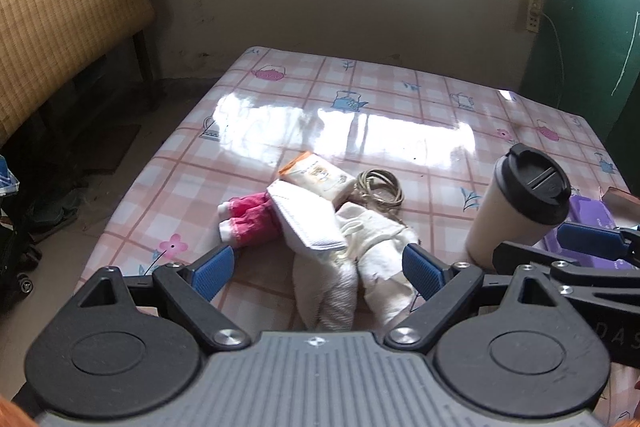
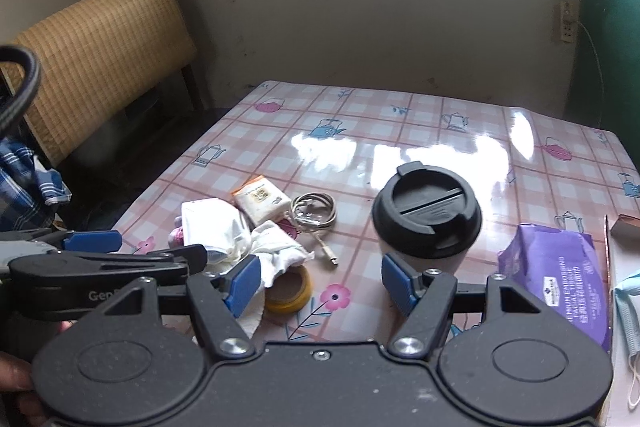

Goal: Organize soft objects
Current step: 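Grasp the blue Vinda tissue pack with the right tool while the left tool approaches the pink cloth, then grasp the pink cloth with the left tool while the right tool lifts the tissue pack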

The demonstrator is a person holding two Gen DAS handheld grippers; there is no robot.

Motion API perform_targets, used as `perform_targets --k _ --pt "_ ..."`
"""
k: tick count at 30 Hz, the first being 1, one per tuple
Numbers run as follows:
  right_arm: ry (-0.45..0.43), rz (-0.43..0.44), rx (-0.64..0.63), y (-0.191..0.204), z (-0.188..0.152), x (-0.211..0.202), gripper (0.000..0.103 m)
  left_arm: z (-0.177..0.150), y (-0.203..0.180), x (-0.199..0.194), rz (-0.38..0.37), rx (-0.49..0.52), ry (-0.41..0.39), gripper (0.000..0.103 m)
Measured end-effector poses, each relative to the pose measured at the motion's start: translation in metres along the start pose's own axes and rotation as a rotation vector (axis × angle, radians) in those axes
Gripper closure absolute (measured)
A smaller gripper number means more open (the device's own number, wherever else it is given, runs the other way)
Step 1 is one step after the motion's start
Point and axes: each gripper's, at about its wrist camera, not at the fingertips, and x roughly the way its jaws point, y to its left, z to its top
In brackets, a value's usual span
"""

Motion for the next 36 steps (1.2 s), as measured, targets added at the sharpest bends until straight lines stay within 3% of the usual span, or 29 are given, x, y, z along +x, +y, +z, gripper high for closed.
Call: perform_targets --k 8,15,19,26,29,32,36 --pt "0.033 0.073 -0.045 0.013 -0.015 0.008 0.024 -0.007 0.031 0.008 0.018 -0.030 0.009 0.009" --pt "0.173 0.229 -0.167 0.036 -0.067 0.024 0.022 -0.028 0.068 0.025 0.054 -0.070 0.069 0.009" --pt "0.236 0.206 -0.217 0.041 -0.090 0.041 0.021 -0.037 0.078 0.032 0.051 -0.069 0.093 0.009" --pt "0.238 0.146 -0.289 0.044 -0.098 0.055 0.016 -0.048 0.073 0.045 0.023 -0.052 0.112 0.009" --pt "0.234 0.153 -0.261 0.036 -0.101 0.061 0.016 -0.047 0.077 0.051 0.036 -0.043 0.098 0.009" --pt "0.217 0.195 -0.202 0.029 -0.100 0.059 0.038 -0.041 0.085 0.060 0.068 -0.022 0.061 0.009" --pt "0.211 0.203 -0.165 0.023 -0.100 0.059 0.039 -0.026 0.092 0.081 0.047 0.052 0.014 0.009"
